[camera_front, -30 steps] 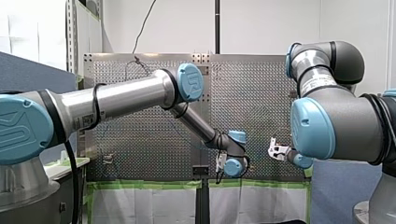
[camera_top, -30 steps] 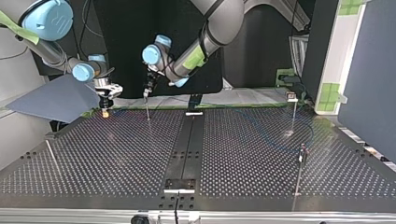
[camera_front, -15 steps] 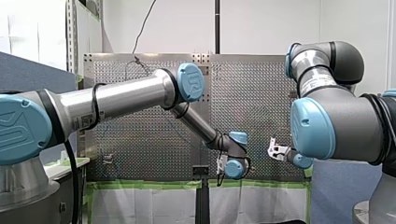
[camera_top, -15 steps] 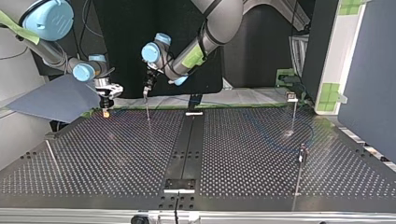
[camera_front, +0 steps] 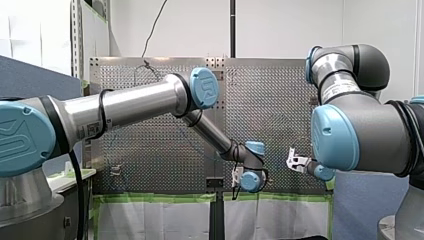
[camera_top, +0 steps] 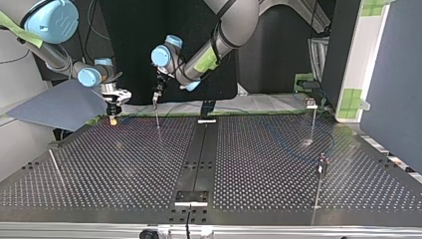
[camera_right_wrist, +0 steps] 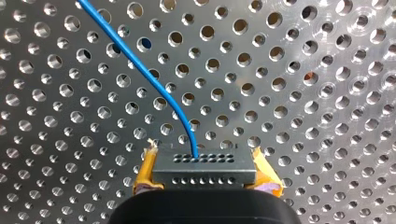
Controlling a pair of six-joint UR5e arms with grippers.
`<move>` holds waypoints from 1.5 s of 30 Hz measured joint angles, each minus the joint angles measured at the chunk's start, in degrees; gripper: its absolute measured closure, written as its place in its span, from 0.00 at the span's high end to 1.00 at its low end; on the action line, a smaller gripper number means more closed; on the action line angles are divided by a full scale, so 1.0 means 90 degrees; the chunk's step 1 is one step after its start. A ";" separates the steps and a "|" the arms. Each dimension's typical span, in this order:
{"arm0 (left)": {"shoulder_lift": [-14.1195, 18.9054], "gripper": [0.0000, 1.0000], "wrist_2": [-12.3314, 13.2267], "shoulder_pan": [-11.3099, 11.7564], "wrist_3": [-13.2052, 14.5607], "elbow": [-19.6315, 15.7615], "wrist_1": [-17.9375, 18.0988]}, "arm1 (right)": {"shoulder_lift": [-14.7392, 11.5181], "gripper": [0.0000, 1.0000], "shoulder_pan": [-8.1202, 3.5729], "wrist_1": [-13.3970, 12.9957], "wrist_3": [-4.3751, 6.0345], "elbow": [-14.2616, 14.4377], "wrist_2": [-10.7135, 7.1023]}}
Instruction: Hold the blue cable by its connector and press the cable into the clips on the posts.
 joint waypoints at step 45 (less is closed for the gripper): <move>0.1213 1.00 -0.0360 -0.0487 -0.0684 -0.1172 0.0856 | 0.0014 0.00 0.0000 0.0026 -0.0009 -0.0011 -0.0010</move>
